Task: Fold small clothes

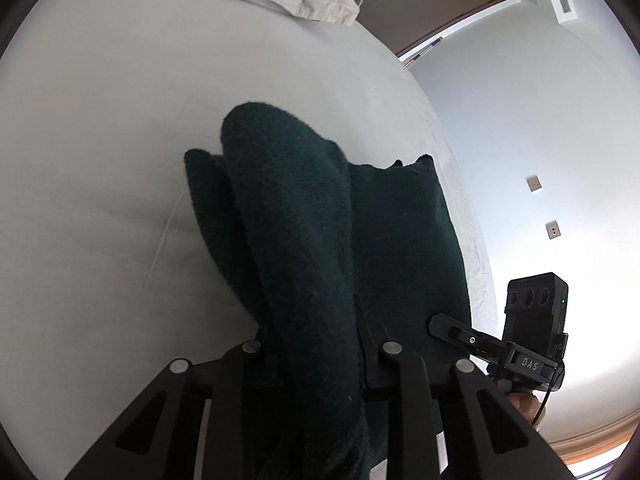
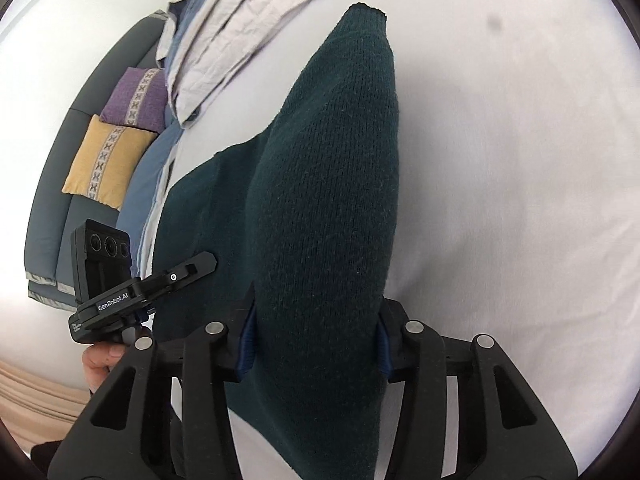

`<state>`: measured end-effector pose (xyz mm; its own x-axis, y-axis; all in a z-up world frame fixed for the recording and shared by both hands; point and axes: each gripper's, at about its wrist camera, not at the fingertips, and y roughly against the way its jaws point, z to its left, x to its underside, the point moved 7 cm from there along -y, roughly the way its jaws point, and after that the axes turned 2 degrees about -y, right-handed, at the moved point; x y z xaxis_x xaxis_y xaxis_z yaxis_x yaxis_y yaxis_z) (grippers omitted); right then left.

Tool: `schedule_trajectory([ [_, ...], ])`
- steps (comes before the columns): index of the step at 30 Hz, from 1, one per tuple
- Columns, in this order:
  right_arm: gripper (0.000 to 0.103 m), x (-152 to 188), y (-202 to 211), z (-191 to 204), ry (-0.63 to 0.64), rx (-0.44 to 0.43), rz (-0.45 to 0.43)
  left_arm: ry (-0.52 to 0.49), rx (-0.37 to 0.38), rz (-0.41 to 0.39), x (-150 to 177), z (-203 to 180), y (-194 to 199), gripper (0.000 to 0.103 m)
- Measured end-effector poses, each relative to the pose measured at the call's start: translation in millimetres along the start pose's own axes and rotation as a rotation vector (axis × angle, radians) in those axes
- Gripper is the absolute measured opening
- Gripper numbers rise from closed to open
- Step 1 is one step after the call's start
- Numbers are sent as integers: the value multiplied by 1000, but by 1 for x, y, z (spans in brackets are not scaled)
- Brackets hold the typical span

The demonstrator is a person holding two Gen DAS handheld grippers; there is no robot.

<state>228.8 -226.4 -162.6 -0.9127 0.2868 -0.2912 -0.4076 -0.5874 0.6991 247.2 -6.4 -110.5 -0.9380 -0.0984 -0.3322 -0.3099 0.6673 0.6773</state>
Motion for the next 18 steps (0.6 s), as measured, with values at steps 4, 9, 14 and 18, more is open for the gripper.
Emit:
schedule_trajectory([
  [4, 43, 22, 47, 16, 14, -32, -28, -36, 30, -4, 25, -34, 19, 25],
  [9, 43, 64, 114, 21, 23, -72, -65, -92, 83, -2, 66, -77, 38, 25],
  [14, 43, 111, 150, 13, 9, -94, -86, -153, 71, 21, 104, -89, 53, 26],
  [18, 43, 139, 155, 5, -24, -115, -80, -156, 66, 39, 126, -91, 46, 26],
])
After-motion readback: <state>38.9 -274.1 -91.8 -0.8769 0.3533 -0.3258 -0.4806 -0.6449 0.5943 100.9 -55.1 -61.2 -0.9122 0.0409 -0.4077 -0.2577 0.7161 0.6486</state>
